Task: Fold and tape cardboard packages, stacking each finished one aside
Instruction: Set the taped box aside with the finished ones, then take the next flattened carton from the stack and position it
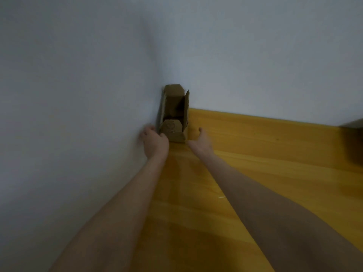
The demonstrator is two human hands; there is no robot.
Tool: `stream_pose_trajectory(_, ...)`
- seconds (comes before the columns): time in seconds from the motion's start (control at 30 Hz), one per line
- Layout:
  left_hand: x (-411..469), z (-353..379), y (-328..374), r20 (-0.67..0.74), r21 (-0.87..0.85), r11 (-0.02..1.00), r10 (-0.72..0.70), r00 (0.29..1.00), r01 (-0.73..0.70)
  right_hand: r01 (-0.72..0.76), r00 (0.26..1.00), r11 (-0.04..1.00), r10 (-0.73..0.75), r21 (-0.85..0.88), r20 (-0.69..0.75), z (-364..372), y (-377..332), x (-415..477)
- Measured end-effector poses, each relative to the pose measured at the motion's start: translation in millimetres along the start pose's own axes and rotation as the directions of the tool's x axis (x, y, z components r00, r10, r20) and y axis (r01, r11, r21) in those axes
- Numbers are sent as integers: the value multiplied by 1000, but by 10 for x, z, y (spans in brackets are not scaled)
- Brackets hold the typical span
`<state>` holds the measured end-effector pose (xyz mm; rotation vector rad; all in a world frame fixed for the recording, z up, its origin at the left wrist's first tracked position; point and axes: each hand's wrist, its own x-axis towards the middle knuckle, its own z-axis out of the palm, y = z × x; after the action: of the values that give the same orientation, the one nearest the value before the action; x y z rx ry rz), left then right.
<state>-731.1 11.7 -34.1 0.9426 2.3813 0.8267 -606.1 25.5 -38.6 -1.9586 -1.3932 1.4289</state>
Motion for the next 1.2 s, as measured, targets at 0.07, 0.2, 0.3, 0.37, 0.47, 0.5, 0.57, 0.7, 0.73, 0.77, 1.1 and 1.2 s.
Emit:
stream_pose_trajectory(0.07,-174,-12,50,-68,94,987,140,988,-133,-5,999,989,-2,-147,-51,-173,103,-45)
stream_pose_trajectory(0.2,-541,186,168,194,287,813,469,861,-507,18,992,928,-61,-372,-106,-593,350,-197)
stream_pose_trajectory(0.3,-849,455,309,388,431,626,521,760,-650,66,985,875,-133,-480,-106,-965,564,-360)
stream_pose_trajectory(0.37,-1112,624,449,446,463,566,517,731,-682,96,977,837,-182,-538,-109,-1253,743,-476)
stream_pose_trajectory(0.47,-1579,880,666,484,476,533,505,714,-700,114,964,800,-232,-589,-128,-1751,1079,-652)
stream_pose_trajectory(0.5,-1752,968,743,488,481,524,506,711,-703,119,959,793,-247,-598,-137,-1929,1197,-715)
stream_pose_trajectory(0.57,-2117,1124,905,490,485,512,511,706,-709,133,953,791,-268,-597,-143,-2282,1448,-850)
stream_pose_trajectory(0.7,-2868,1431,1182,511,435,528,523,682,-730,157,948,809,-284,-566,-143,-2959,1952,-1185)
stream_pose_trajectory(0.73,-3051,1495,1237,512,426,532,525,680,-731,158,948,807,-286,-570,-142,-3109,2067,-1262)
stream_pose_trajectory(0.77,-3255,1566,1303,511,423,529,532,676,-736,158,946,800,-290,-579,-143,-3281,2186,-1341)
stream_pose_trajectory(1.1,-4523,2175,1965,560,316,462,614,556,-829,48,925,817,-254,-575,-284,-4409,2945,-1795)
stream_pose_trajectory(1.2,-4789,2355,2100,585,271,444,628,513,-854,-1,923,824,-217,-566,-317,-4640,3137,-1885)
